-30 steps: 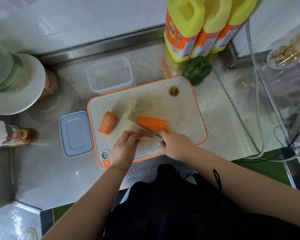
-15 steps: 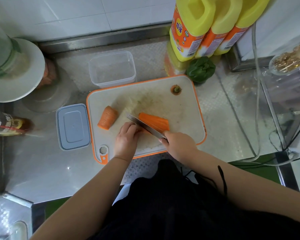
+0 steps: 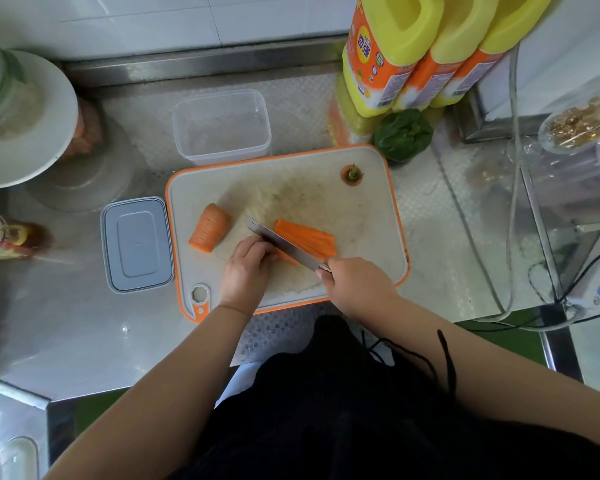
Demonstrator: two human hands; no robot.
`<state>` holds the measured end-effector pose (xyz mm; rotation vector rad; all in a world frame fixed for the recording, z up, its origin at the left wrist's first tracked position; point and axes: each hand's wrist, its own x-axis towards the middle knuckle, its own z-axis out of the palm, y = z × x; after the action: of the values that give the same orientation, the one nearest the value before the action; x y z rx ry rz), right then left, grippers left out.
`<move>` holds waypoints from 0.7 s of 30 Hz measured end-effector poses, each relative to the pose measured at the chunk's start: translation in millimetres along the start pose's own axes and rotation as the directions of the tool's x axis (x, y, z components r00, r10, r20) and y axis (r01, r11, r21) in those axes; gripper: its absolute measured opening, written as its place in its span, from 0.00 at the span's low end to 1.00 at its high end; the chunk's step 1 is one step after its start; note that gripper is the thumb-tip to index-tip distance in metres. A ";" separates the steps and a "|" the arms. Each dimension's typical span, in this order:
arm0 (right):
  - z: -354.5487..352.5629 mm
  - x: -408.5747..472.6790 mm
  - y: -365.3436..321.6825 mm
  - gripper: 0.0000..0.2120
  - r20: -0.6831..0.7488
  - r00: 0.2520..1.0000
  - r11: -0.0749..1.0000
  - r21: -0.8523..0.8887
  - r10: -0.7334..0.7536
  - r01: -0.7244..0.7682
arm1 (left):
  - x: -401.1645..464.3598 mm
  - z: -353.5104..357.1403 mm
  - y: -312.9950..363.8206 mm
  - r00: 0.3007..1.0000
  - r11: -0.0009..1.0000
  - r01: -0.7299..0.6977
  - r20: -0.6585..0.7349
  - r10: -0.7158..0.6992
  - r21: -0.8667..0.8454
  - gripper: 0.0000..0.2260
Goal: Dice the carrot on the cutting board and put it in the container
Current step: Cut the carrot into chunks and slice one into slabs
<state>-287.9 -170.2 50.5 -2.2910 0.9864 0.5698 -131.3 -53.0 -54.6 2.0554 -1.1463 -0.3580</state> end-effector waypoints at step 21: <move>17.3 16.9 -15.0 0.16 0.079 0.996 0.999 -0.023 0.040 -0.038 | -4.1 8.2 -8.0 0.988 0.992 -0.121 -0.091 0.125 0.044 0.07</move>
<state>-268.5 -159.1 33.0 -2.2541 0.9933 0.6857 -133.3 -50.9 -66.4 2.0012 -1.2243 -0.1794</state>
